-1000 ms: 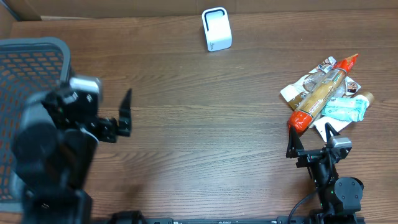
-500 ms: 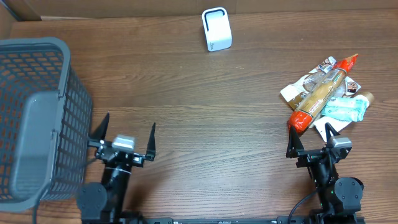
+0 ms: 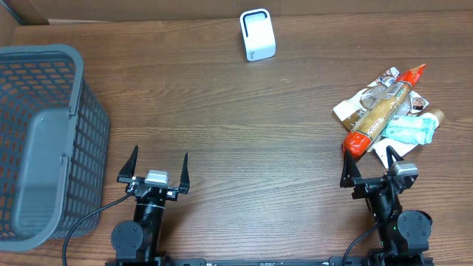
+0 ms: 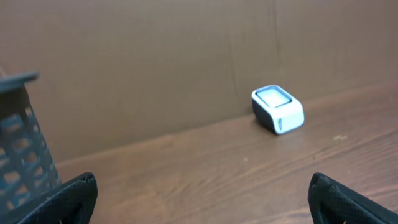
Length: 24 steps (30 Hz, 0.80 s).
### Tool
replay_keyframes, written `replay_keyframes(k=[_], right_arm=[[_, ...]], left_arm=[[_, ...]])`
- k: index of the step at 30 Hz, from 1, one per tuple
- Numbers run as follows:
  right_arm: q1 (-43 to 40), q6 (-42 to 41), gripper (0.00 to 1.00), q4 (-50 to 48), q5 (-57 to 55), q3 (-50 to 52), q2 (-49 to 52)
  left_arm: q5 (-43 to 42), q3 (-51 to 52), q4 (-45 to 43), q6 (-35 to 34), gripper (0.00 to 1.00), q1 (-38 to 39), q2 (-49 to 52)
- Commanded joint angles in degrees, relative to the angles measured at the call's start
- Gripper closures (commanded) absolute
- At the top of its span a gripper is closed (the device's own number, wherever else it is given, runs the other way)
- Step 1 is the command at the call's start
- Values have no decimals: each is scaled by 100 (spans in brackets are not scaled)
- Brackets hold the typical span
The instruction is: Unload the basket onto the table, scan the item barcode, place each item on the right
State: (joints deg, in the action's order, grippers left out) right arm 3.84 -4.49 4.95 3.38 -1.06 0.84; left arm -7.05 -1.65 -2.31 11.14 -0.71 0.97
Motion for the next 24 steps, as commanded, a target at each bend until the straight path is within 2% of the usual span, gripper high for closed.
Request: replay_keyframes(k=[1, 4, 24], right_arm=[[33, -44, 0, -37, -76, 59, -68], [33, -44, 0, -37, -76, 59, -68], [33, -44, 0, -37, -76, 59, -68]], left_arm=[[153, 138, 260, 22, 0, 42, -79], [181, 138, 649, 0, 0, 42, -79], [153, 138, 634, 0, 0, 37, -74]])
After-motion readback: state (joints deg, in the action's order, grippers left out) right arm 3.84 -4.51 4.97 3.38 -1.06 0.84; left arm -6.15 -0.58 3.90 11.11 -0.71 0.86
